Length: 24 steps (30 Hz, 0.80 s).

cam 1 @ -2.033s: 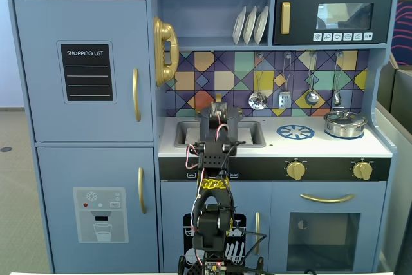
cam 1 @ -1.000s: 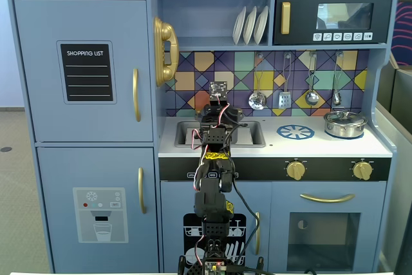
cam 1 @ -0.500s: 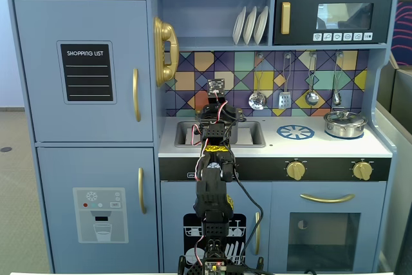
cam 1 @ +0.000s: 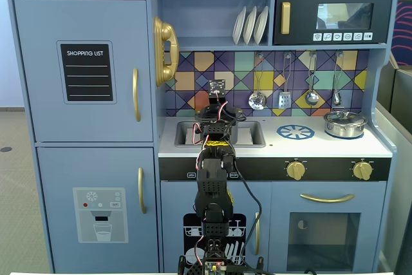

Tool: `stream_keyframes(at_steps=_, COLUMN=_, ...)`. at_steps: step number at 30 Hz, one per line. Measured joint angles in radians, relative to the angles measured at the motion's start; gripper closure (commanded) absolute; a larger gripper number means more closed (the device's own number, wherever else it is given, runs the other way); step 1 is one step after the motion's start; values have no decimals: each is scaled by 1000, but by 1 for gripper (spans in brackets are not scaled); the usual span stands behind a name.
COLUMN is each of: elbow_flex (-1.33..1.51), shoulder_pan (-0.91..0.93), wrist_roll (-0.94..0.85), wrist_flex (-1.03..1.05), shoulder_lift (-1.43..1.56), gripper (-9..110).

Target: Take off the lid from the gray recipient and place it on the counter

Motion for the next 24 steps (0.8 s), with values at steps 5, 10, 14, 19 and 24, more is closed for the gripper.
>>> stream_keyframes(at_steps=5, elbow_flex=-8, shoulder_pan=-2, wrist_roll=9, wrist_flex=-8, shoulder_lift=-14, gripper=101)
stream_keyframes(at_steps=10, elbow_flex=-8, shoulder_pan=-2, wrist_roll=25, wrist_flex=-8, shoulder_lift=-14, gripper=101)
stream_keyframes(at_steps=14, elbow_flex=-9, shoulder_pan=-3, wrist_roll=28, wrist_flex=-18, shoulder_lift=-15, gripper=101)
stream_keyframes(at_steps=19, elbow_flex=-49, shoulder_pan=-2, wrist_roll=26, wrist_flex=-21, shoulder_lift=-15, gripper=101)
stream_keyframes(at_steps=24, elbow_flex=-77, shoulder_pan=3, wrist_roll=6, wrist_flex=-21, shoulder_lift=-11, gripper=101)
